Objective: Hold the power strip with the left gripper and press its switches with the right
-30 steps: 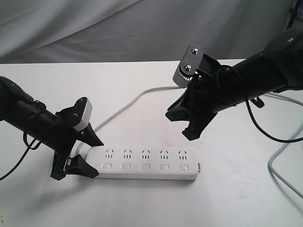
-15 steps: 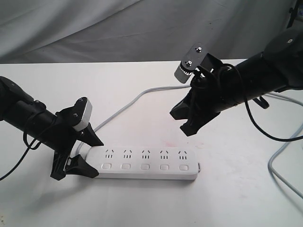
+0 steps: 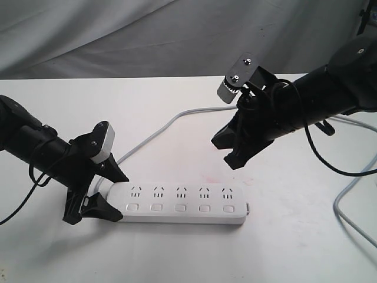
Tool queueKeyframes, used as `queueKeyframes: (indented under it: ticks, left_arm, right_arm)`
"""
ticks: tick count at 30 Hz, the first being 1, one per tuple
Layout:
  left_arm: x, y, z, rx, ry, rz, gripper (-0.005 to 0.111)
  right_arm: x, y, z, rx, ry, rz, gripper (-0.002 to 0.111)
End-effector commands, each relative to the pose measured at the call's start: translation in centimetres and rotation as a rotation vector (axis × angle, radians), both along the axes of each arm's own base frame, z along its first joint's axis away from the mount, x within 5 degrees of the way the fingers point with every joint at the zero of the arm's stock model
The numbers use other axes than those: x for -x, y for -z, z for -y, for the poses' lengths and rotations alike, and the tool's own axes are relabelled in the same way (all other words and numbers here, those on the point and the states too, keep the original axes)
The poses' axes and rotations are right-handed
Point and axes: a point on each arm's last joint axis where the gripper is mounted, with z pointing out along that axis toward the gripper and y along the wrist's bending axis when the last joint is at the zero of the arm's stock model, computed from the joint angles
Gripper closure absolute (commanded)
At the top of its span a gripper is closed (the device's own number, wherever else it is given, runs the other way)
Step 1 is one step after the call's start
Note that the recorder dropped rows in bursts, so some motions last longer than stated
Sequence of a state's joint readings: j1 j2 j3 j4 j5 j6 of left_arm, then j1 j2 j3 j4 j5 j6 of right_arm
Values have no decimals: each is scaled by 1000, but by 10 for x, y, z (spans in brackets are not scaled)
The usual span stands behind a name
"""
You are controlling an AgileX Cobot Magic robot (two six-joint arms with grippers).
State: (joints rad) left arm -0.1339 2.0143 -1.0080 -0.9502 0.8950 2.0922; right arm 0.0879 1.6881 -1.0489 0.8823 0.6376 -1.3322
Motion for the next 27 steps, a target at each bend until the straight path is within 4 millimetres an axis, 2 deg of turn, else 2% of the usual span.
queueKeyframes:
  ticks: [1,8,13,15,18,22,27]
  left_arm:
    - [1,1,2,0,-1,-1,93]
    - [1,1,2,0,-1,-1,93]
    - [1,1,2,0,-1,-1,93]
    - [1,1,2,0,-1,-1,93]
    - [1,1,2,0,-1,-1,93]
    - [1,1,2,0,-1,-1,93]
    - [1,1,2,0,-1,-1,93]
  right_arm:
    - [1,-1,3,-6,16,3,108]
    - [1,-2,3,-6,17,5,108]
    - [8,-24,3,-11,13,71,108]
    - [15,-40,4,-2,4,124,108]
    - [27,-69,12,111,-12,272,108]
    - [43,-116,23,178,87,526,108]
    - [87,-180,35,147,231,799,108]
